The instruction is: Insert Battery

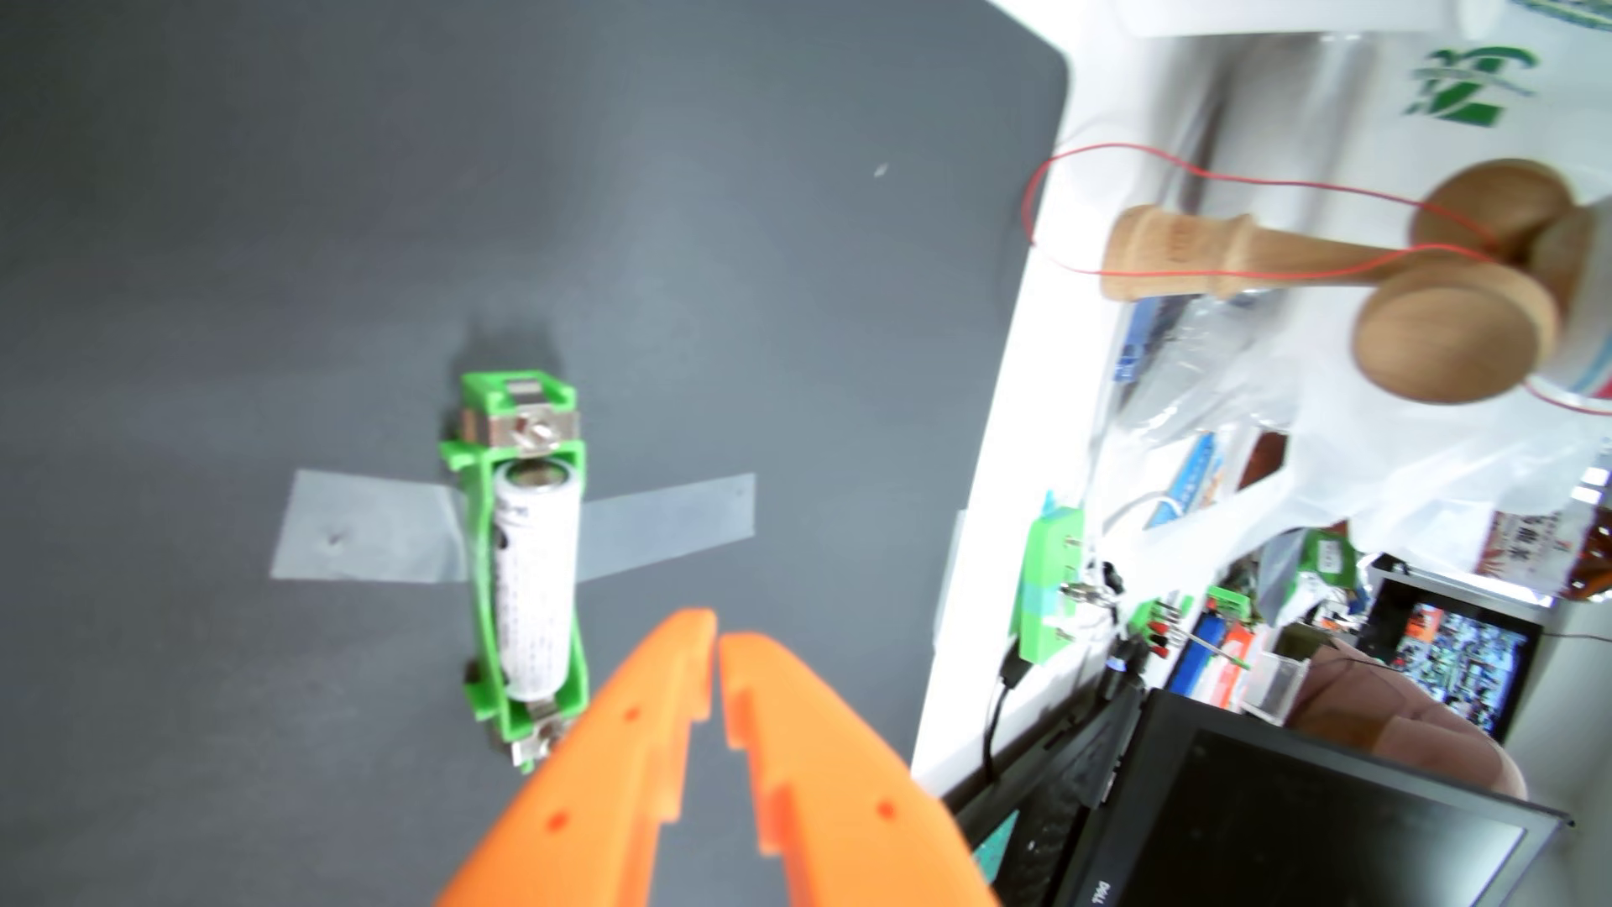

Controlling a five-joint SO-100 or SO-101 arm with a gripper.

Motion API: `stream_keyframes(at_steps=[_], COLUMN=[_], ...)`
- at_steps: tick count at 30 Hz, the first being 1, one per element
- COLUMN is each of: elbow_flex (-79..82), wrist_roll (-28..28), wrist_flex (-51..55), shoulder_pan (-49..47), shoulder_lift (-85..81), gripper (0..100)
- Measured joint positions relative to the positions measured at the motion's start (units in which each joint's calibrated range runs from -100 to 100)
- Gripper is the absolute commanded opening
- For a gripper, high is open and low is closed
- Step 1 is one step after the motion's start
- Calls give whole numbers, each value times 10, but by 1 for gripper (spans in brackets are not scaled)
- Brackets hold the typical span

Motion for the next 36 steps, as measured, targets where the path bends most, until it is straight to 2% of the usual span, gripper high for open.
stream_keyframes(at_steps=[4, 8, 16, 36], elbow_flex=[2, 2, 2, 2], wrist_roll=[-2, -33, -46, -38], wrist_flex=[0, 3, 70, 73], shoulder_pan=[7, 48, 77, 73], shoulder_lift=[-29, -34, -39, -40], gripper=[24, 33, 32, 32])
